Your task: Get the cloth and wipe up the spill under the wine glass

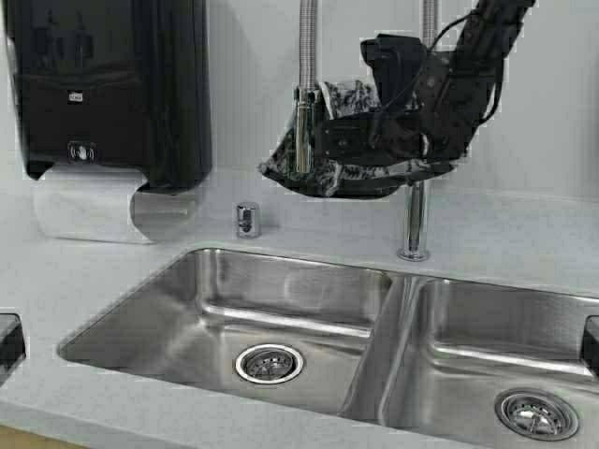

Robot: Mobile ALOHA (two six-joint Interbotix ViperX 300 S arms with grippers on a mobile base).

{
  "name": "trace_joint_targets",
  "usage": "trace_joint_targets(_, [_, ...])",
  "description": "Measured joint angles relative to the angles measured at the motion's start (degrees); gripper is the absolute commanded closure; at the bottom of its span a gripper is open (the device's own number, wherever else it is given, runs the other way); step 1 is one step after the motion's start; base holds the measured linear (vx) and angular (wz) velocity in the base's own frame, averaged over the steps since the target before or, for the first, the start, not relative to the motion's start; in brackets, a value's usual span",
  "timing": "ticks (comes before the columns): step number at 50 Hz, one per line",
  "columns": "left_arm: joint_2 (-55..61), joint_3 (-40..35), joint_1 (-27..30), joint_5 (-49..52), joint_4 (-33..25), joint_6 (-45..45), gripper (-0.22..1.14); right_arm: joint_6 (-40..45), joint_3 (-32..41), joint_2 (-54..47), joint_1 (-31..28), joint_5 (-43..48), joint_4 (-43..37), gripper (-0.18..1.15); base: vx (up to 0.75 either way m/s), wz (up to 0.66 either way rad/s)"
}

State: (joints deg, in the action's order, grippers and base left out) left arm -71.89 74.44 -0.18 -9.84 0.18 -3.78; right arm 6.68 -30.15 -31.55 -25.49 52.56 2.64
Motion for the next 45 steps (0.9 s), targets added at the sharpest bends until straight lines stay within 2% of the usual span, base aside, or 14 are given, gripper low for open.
trace_joint_targets(11, [-0.1,0.2,0.0,0.0,0.1,0.0,0.89,-1.4,-1.6,2.9,0.1,1.1,0.0,0.9,-0.01,0.0])
trace_joint_targets(23, [-0.1,0.6,0.0,0.4,0.0,0.3,0.89,-8.4,-4.0,17.2,0.3,1.1,1.8,0.91,-0.02,0.0])
trace_joint_targets(33, [0.0,0.7,0.0,1.6,-0.1,0.4,0.89,-11.1,-2.6,31.1,-0.4,-6.6,2.7,0.91,-0.06,-0.01])
trace_joint_targets(45, [0.0,0.9,0.0,2.0,0.0,0.4,0.89,-11.1,1.5,38.8,-1.8,-15.9,2.9,0.91,-0.11,-0.03])
